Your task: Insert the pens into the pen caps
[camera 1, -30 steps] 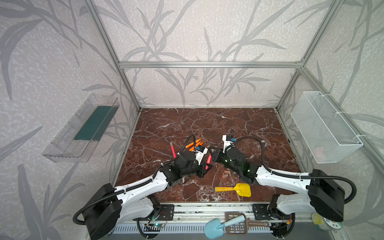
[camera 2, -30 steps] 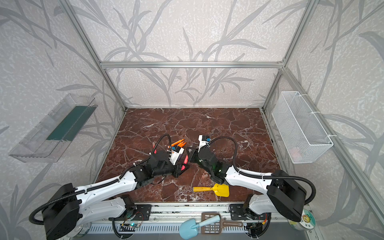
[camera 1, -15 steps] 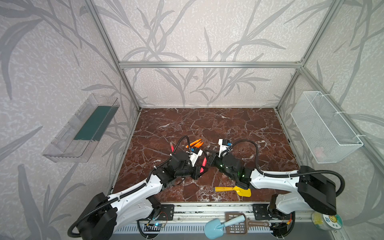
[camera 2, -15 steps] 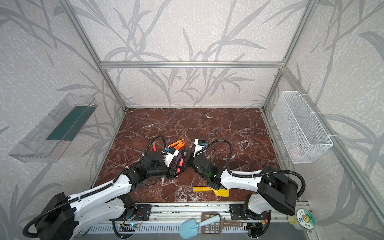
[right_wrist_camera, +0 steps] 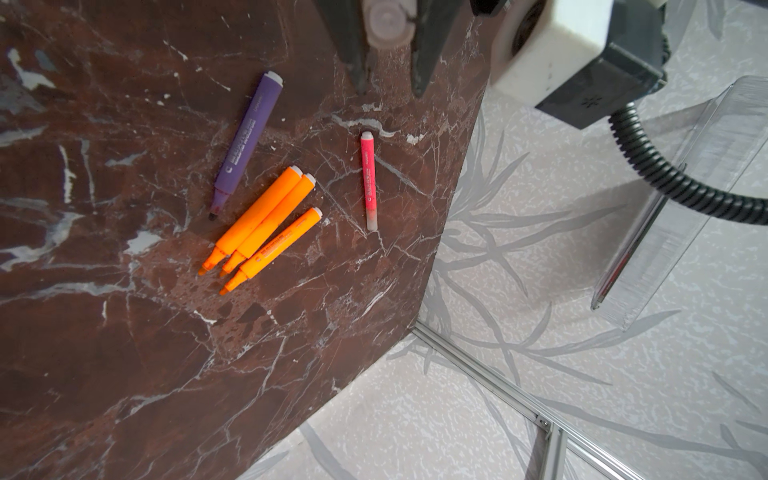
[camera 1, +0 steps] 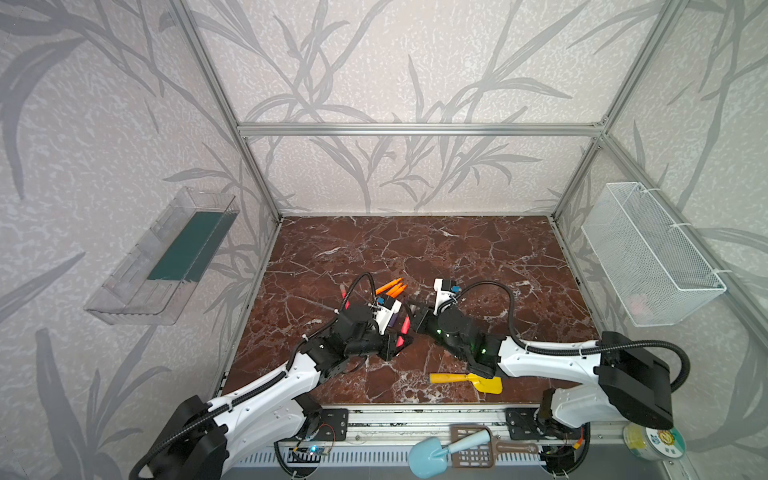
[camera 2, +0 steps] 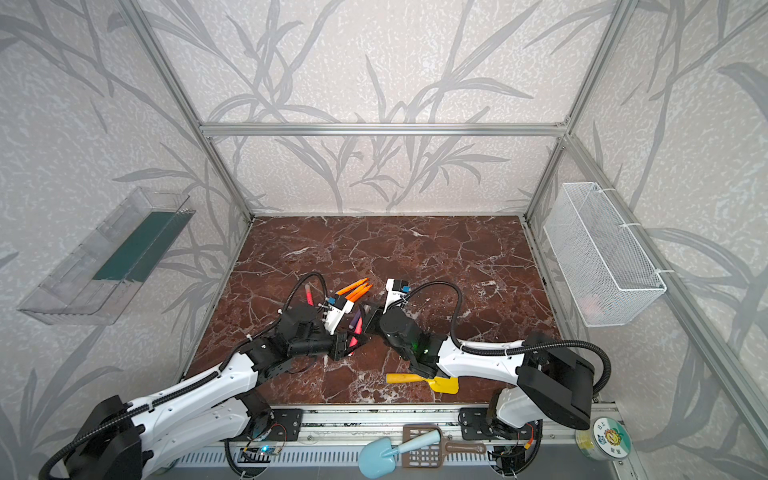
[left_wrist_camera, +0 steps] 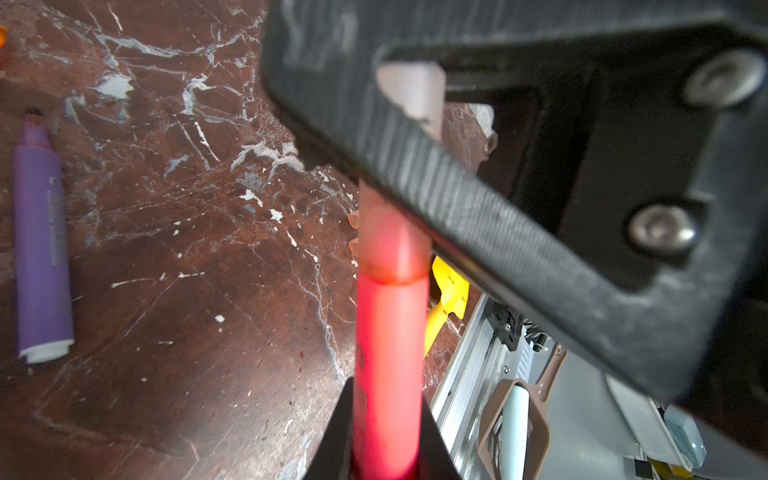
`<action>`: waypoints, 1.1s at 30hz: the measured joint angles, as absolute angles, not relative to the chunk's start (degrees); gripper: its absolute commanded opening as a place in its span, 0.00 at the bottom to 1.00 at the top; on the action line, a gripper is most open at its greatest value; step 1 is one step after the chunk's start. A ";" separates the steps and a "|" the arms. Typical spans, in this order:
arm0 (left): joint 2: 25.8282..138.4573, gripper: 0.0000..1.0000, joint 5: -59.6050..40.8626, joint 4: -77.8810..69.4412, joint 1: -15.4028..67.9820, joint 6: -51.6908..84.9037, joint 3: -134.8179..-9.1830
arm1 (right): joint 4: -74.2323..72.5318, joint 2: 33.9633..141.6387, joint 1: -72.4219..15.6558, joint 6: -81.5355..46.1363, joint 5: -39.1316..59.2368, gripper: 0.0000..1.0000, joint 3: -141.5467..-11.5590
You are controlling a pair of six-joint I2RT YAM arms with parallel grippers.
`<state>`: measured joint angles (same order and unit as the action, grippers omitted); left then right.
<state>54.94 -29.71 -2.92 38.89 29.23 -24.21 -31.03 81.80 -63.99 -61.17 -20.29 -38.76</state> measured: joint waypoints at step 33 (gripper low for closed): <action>54.57 0.00 -27.97 2.20 39.86 27.99 -23.97 | -27.40 85.89 -69.95 -59.96 -29.69 0.13 -42.17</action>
<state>54.57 -27.97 2.20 39.86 27.99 -23.97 -27.40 85.89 -69.95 -59.96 -29.69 -42.17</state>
